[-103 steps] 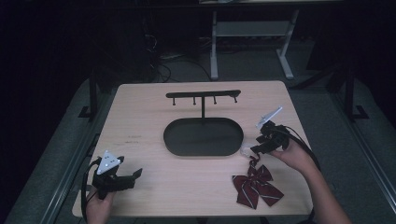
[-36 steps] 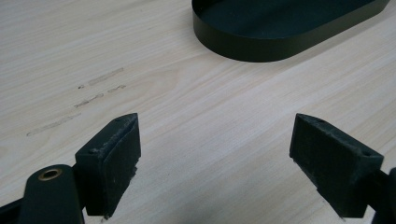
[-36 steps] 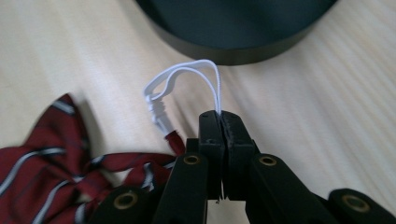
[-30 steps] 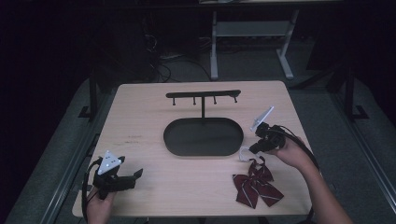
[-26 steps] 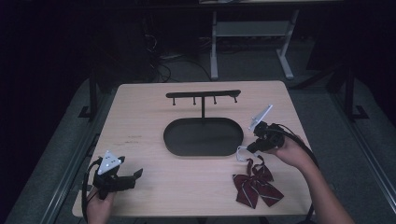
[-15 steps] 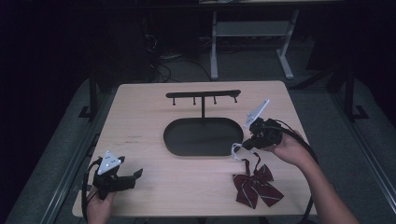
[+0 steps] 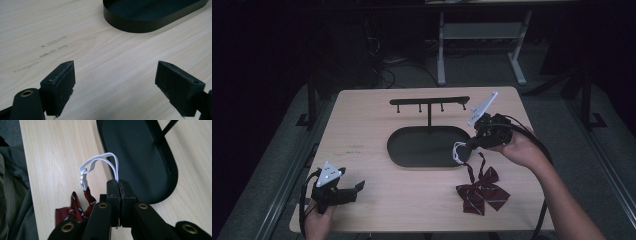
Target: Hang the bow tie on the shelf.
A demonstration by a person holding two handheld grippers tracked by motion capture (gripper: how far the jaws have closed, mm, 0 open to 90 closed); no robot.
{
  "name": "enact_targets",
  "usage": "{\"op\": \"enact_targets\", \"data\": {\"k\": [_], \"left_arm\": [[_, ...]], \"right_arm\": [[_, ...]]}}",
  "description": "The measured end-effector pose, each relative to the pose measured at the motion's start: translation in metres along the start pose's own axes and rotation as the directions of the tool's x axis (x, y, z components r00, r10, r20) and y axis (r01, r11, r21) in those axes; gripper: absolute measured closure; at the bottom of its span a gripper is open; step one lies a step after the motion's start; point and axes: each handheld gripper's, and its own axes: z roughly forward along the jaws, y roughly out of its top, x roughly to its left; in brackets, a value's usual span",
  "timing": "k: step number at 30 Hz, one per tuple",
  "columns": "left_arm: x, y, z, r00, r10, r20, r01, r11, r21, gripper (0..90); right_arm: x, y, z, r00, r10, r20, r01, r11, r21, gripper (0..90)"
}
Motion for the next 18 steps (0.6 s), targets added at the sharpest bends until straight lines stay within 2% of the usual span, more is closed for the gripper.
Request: {"op": "enact_targets", "data": {"k": [7, 18], "left_arm": [[0.000, 0.000, 0.001, 1.0000, -0.003, 0.002, 0.003, 1.0000, -0.004, 16.1], [0.001, 0.000, 0.002, 0.9999, -0.012, 0.003, 0.012, 0.9999, -0.008, 16.1]], "right_arm": [[-0.001, 0.017, -0.007, 0.9997, -0.020, 0.010, 0.020, 1.000, -0.002, 88.0], [-0.013, 0.045, -0.010, 0.9996, -0.029, -0.006, 0.029, 1.000, -0.003, 88.0]]}}
